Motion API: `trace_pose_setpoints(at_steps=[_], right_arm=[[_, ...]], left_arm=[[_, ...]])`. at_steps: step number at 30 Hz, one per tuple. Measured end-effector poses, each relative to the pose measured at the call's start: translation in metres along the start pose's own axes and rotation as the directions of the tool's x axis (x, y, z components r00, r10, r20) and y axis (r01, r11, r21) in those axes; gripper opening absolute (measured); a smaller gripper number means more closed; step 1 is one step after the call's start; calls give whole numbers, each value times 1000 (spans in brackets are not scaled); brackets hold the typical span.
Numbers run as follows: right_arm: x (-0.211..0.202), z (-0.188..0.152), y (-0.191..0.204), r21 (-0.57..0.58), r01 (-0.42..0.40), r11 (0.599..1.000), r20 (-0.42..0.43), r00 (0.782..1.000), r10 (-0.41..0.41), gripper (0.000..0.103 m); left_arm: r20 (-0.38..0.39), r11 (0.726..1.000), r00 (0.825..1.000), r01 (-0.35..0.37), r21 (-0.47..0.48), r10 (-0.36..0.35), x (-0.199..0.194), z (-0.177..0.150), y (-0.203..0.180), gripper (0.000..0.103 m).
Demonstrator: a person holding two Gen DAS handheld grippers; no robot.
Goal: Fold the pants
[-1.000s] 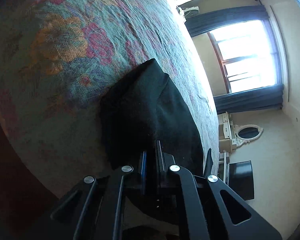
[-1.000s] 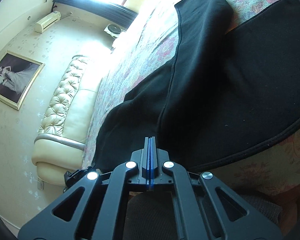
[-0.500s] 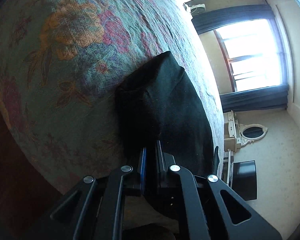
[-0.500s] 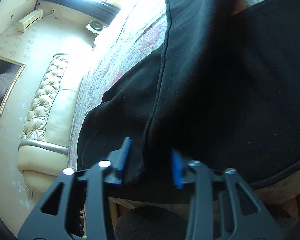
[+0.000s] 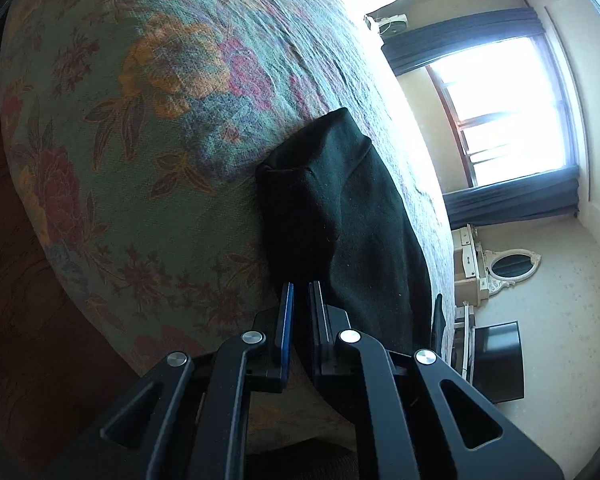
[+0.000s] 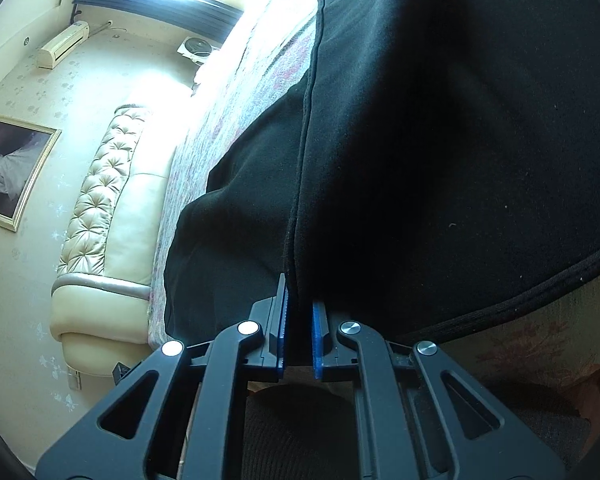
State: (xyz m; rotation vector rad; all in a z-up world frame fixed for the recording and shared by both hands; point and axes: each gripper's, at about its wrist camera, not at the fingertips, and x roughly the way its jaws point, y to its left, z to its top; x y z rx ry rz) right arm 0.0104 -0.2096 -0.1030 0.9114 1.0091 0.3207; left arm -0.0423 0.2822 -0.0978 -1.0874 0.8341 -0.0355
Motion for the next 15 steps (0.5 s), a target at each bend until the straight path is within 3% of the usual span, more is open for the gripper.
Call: trace_pose_setpoints(at_steps=[5, 7, 10, 14, 15], right_arm=[[-2, -1, -1, 3, 2, 1000, -5, 1000, -2, 9], [-1, -1, -1, 4, 1, 1000, -6, 1000, -1, 9], [-5, -2, -9, 8, 1, 1000, -11, 1000, -1, 9], [-3, -1, -9, 10, 0, 1000, -13, 1000, 1, 9], [-4, -2, -7, 10, -2, 1000, -13, 1000, 2, 9]], left_arm=[[-30, 1000, 999, 25, 15, -25, 16, -5, -15, 13], [-13, 999, 999, 33, -14, -33, 20, -4, -15, 30], [9, 994, 997, 75, -81, -74, 25, 1, -14, 44], [47, 994, 996, 77, -76, -73, 26, 7, -17, 43], [62, 996, 996, 69, -56, -65, 26, 8, -19, 22]])
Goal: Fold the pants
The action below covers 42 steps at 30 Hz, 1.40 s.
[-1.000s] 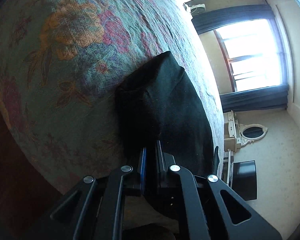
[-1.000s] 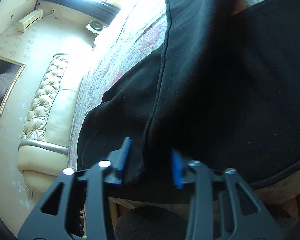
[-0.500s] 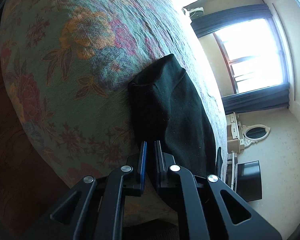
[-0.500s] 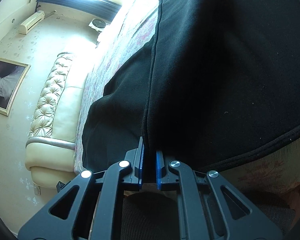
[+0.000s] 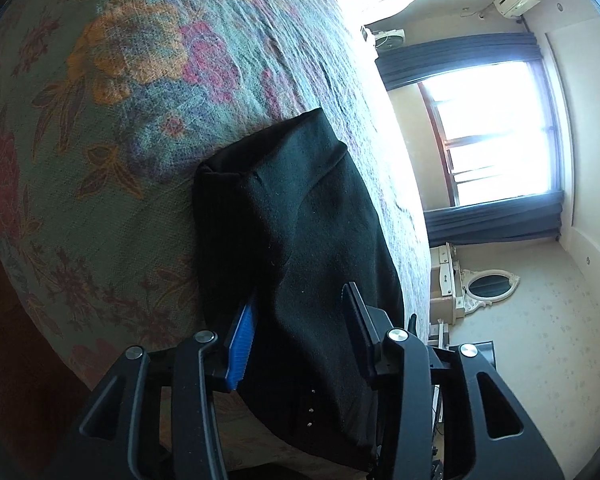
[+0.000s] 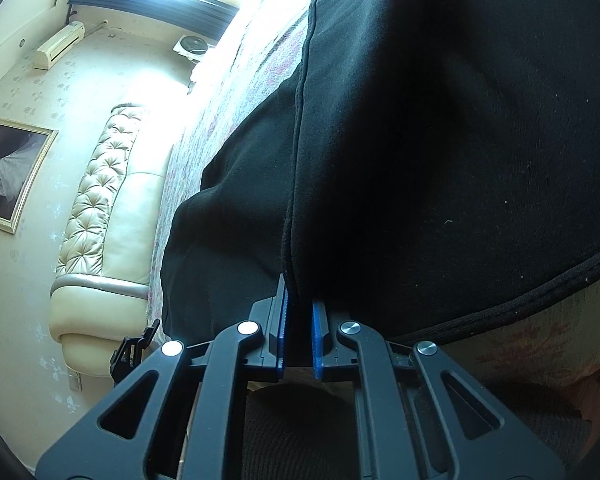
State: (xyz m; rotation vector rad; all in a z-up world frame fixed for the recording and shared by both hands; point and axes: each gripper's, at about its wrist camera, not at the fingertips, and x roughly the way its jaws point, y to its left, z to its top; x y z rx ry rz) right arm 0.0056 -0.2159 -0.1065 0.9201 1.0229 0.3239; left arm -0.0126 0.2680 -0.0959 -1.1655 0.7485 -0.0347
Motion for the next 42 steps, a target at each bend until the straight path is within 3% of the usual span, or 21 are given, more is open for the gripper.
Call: trace_pose_setpoints(at_steps=[1, 7, 10, 14, 17, 20, 21, 22, 23, 25, 27, 30, 33, 35, 37, 39, 42], right_arm=[[-1, 1, 1, 2, -4, 1000, 0, 1000, 4, 9], [-14, -3, 9, -30, -33, 999, 20, 999, 33, 8], [-23, -9, 10, -36, -44, 998, 13, 999, 44, 8], [-17, -13, -3, -15, -10, 1000, -21, 1000, 9, 8], [-18, -12, -17, 61, -17, 998, -42, 999, 20, 10], [-38, -7, -17, 37, 9, 999, -6, 1000, -9, 27], [-49, -2, -14, 9, 30, 1000, 21, 999, -30, 35], [-60, 4, -10, -16, 47, 999, 50, 998, -46, 44], [-72, 12, -7, -38, 64, 997, 84, 995, -61, 47], [-96, 33, -4, -74, 95, 993, 166, 983, -82, 48], [-121, 59, -12, -60, 115, 992, 243, 965, -97, 49], [-145, 103, -24, 3, 108, 994, 296, 949, -104, 50], [-150, 145, -11, -70, 212, 975, 333, 926, -177, 51], [-136, 171, 3, -138, 281, 950, 289, 929, -233, 55], [-136, 192, 11, -194, 316, 929, 311, 918, -247, 55], [-146, 215, 0, -204, 370, 906, 313, 902, -298, 55], [-176, 244, -56, -159, 398, 904, 256, 900, -351, 55]], left_arm=[[11, 999, 1000, -23, 30, 23, 0, 1, -3, 6], [64, 1000, 998, -30, 1, 30, -18, -5, -3, 5], [75, 998, 996, -56, 42, 53, -31, -10, -6, 5], [37, 996, 996, -81, 31, 80, -23, -10, 11, 6], [-5, 995, 995, -97, 12, 97, -10, -9, 23, 9], [-12, 992, 994, -106, 63, 107, -14, -9, 17, 11], [-4, 986, 991, -131, 103, 132, -18, -10, 11, 15], [21, 974, 985, -172, 148, 171, -23, -11, 3, 27], [55, 960, 979, -201, 196, 194, -30, -13, -5, 35], [104, 940, 980, -194, 279, 172, -40, -19, -22, 61], [115, 927, 985, -158, 339, 126, -42, -23, -41, 72], [81, 903, 993, -107, 417, 81, -29, -32, -66, 75], [24, 884, 997, -74, 462, 70, -3, -43, -81, 77], [-20, 887, 998, -42, 461, 57, 20, -52, -90, 77], [-61, 884, 996, -32, 467, 68, 43, -60, -97, 77], [-87, 876, 991, -50, 480, 104, 61, -67, -98, 77], [-66, 836, 991, -61, 546, 116, 67, -73, -103, 79]])
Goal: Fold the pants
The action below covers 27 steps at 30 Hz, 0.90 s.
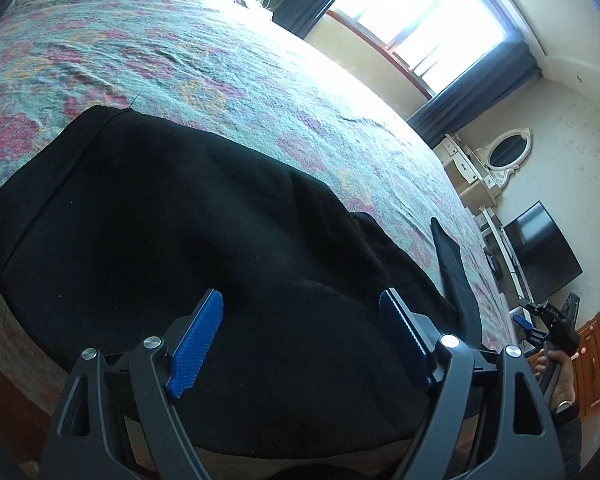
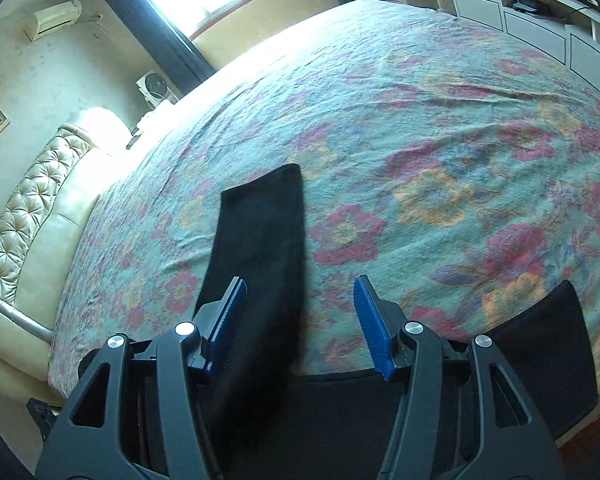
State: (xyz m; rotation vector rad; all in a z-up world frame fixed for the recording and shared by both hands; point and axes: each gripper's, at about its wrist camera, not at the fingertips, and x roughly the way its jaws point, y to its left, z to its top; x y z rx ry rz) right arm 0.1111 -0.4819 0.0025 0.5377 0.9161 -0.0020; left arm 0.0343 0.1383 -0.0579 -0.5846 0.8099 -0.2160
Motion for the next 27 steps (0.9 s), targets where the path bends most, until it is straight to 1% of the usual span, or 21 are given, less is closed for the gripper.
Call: trace_pose_setpoints(at_steps=[3, 5, 6, 7, 8, 9, 11, 12, 13, 14, 15, 18, 21, 22, 23, 24, 25, 26, 27], right_arm=[[-8, 6, -77, 34, 84, 996, -43, 996, -82, 55], [-11, 1, -122, 85, 76, 993, -79, 994, -69, 56], [-9, -3, -139, 103, 61, 993, -98, 994, -51, 58], [-9, -7, -151, 111, 48, 993, -112, 993, -35, 68], [-6, -12, -160, 116, 34, 993, -128, 992, -19, 71], [-4, -17, -167, 119, 5, 993, -133, 991, 11, 72], [-5, -24, -169, 94, -23, 995, -102, 994, 33, 72], [-7, -26, -169, 84, -16, 996, -91, 996, 24, 66], [-7, -27, -170, 76, 1, 997, -82, 997, 5, 28], [-3, -29, -172, 78, -14, 997, -103, 994, 22, 5], [-4, -31, -174, 79, -18, 997, -98, 995, 26, 8], [-11, -32, -175, 30, 47, 998, -63, 997, -45, 7], [-9, -27, -180, 61, 44, 997, -64, 997, -40, 8], [-12, -25, -180, 84, 66, 994, -58, 996, -61, 15], [-18, -22, -175, 90, 127, 988, -39, 992, -123, 22], [-26, -17, -162, 81, 247, 966, 15, 968, -249, 32], [-33, -13, -145, 67, 350, 934, 65, 933, -354, 39], [-35, -8, -123, 46, 359, 932, 96, 927, -362, 41], [-34, -3, -98, 20, 317, 948, 127, 940, -317, 45]], left_arm=[[14, 998, 1000, -20, 63, 19, 3, -3, -1, 79], [18, 998, 1000, -24, 60, 23, 7, -5, 2, 80], [22, 998, 1000, -22, 52, 21, 9, -6, 3, 82], [28, 999, 999, -21, 45, 20, 9, -9, 3, 84], [31, 999, 999, -26, 42, 25, 10, -9, 2, 85], [31, 999, 999, -35, 41, 34, 11, -9, 0, 85], [28, 997, 998, -58, 43, 57, 14, -8, -3, 86], [28, 997, 997, -69, 42, 67, 14, -10, -4, 87], [30, 996, 997, -78, 35, 77, 15, -9, -6, 87], [33, 996, 996, -85, 25, 84, 15, -9, -7, 87], [36, 996, 995, -92, 14, 92, 16, -9, -8, 88], [44, 994, 993, -111, 5, 111, 17, -9, -9, 88], [53, 993, 991, -121, 13, 120, 18, -10, -10, 88], [55, 992, 991, -123, 17, 122, 18, -10, -11, 88], [55, 992, 991, -125, 19, 124, 18, -10, -11, 88], [56, 992, 991, -126, 22, 125, 18, -10, -12, 88], [56, 992, 990, -127, 24, 126, 18, -10, -12, 88], [59, 992, 990, -128, 24, 126, 19, -10, -12, 88], [62, 991, 990, -129, 24, 127, 19, -10, -12, 89]])
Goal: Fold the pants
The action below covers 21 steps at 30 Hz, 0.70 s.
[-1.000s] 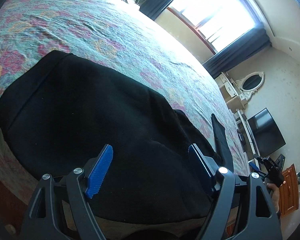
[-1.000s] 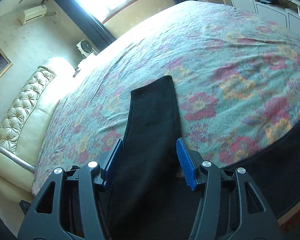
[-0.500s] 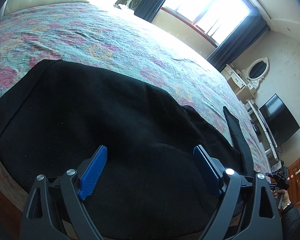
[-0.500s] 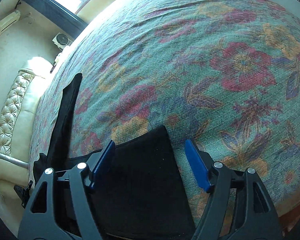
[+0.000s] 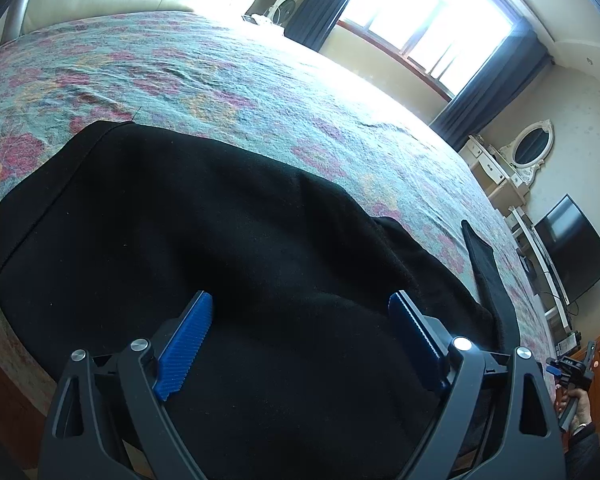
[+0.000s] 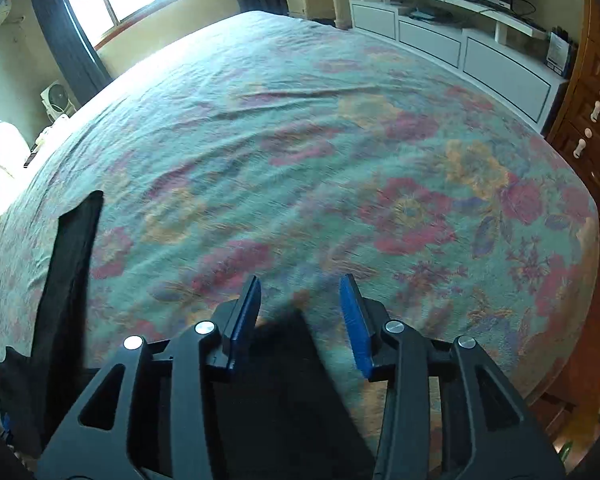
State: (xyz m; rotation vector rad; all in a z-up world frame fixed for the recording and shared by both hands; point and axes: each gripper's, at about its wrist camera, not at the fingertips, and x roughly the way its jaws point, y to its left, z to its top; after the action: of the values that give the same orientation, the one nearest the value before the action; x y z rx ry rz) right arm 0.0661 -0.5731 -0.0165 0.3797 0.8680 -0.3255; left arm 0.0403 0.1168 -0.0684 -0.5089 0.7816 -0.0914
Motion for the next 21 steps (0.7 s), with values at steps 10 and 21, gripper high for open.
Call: trace_pose_setpoints(at_steps=[10, 21], right_arm=[[99, 22, 342, -356, -242, 903, -194, 964, 181, 77], [192, 20, 393, -487, 36, 873, -166, 977, -134, 34]], left_arm=[[25, 999, 999, -23, 29, 22, 3, -3, -3, 91], [27, 1000, 1000, 11, -22, -10, 2, -2, 4, 91]])
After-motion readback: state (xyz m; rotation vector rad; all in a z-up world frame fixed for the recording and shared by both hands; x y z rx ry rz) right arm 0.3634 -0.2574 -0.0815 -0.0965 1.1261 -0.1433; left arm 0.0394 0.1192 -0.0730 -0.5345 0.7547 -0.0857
